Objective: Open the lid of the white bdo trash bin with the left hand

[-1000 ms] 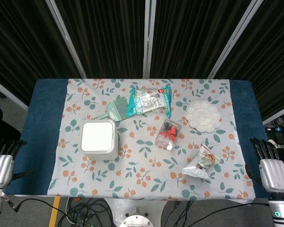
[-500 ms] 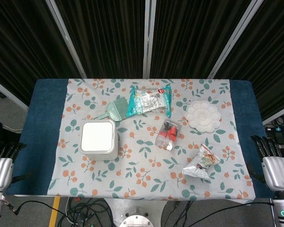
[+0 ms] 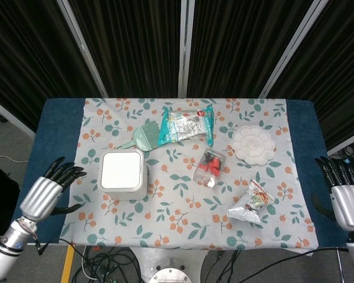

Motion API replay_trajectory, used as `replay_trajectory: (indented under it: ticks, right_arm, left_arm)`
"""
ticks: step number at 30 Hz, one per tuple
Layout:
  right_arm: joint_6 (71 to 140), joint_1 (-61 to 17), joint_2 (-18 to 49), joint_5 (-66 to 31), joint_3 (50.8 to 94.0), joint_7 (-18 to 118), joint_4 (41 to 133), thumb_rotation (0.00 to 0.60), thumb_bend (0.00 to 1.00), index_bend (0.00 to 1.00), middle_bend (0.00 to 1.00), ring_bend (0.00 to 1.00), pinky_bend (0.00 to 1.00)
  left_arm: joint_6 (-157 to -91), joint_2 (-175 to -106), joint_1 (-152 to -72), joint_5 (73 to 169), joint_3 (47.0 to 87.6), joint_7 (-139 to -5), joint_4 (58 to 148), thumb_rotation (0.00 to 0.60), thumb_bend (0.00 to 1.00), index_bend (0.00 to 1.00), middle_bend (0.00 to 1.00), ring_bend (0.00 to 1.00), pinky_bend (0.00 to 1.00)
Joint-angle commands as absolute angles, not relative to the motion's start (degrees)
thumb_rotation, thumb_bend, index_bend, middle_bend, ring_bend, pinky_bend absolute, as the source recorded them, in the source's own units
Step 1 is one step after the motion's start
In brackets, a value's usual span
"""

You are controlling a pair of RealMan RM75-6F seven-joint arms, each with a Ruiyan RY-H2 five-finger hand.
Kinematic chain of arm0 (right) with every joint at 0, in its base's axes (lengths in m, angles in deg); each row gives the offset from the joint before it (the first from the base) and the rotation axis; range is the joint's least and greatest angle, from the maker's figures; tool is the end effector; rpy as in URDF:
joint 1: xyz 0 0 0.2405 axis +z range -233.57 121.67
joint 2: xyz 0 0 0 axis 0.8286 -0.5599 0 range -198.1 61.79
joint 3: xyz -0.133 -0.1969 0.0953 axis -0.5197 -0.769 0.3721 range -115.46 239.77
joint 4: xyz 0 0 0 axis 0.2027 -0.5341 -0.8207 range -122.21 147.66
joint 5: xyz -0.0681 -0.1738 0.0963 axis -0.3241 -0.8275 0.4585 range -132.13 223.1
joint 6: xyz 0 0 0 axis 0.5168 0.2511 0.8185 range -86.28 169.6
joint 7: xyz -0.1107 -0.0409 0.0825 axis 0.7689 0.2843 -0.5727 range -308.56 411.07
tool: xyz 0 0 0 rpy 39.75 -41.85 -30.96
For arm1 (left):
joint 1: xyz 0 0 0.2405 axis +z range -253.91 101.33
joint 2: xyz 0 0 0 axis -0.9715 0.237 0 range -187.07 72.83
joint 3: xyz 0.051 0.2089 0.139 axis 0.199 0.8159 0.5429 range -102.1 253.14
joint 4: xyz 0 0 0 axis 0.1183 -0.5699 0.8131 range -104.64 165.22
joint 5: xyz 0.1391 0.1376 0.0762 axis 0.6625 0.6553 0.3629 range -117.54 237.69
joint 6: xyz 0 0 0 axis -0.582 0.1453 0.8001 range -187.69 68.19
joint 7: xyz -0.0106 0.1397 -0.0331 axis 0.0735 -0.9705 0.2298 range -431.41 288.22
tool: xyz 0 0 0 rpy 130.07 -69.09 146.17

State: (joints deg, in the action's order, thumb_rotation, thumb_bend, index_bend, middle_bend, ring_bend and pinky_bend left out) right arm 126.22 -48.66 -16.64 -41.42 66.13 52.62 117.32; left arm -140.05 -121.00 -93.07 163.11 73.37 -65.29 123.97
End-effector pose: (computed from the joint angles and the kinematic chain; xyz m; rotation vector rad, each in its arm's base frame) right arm -0.2692 -0.1937 0.2066 1.4394 -0.8342 0.9401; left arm -0.2327 0.2235 0.1293 -1.7946 -0.7885 -1.2114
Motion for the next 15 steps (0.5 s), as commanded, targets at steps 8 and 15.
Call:
replay_trajectory:
  ticks: [8,15]
  right_arm:
    - [125.0,-48.3,-18.2,-40.0,66.8,53.5,119.3,0.600,0.31,0.01,0.04,0.00,0.00]
    - [124.7,-48.5,-17.6,-39.9,66.7,52.7,118.4,0.600,0.31,0.01,0.04,0.00,0.00]
  left_arm:
    - [-134.1,-122.2,-102.8,169.3,73.0,-60.0,126.1,0.570,0.00,0.22,0.19,0.14,0.00]
    - [-128.6,-123.8,-105.8,167.1,74.1,-61.2,125.1,0.574,0.00,0.22,0.19,0.14,0.00]
